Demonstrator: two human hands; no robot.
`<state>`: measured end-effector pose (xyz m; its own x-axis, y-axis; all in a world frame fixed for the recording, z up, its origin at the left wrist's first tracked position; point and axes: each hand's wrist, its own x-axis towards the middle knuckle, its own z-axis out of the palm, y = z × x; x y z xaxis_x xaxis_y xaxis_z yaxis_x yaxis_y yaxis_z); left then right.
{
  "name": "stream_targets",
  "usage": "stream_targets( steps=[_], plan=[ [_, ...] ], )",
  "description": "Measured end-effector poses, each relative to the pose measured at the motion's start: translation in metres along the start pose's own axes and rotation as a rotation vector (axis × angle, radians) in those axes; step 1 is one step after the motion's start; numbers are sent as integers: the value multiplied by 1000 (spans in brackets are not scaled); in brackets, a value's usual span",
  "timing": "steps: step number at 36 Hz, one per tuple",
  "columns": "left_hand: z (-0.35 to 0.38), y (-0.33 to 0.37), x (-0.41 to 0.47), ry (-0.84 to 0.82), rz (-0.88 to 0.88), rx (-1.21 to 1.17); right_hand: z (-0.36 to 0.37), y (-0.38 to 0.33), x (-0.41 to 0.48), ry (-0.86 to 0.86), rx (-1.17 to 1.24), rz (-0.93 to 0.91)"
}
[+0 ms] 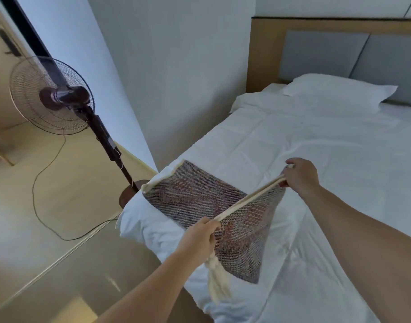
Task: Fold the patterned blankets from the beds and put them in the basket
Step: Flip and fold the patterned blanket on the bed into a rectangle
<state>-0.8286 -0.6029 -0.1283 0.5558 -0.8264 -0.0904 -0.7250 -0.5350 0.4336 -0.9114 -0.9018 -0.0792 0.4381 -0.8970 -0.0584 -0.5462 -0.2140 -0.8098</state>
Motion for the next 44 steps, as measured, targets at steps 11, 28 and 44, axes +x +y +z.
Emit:
stream_targets(
  steps=[11,28,44],
  plan=[
    [-24,-57,24,26,-54,18,57,-48,17,-27,-30,-58],
    [-72,-132,91,155,-181,-15,145,-105,91,-188,49,-121],
    [-65,-319,219,-181,-229,-188,343,-137,175,-134,-148,22]
  ],
)
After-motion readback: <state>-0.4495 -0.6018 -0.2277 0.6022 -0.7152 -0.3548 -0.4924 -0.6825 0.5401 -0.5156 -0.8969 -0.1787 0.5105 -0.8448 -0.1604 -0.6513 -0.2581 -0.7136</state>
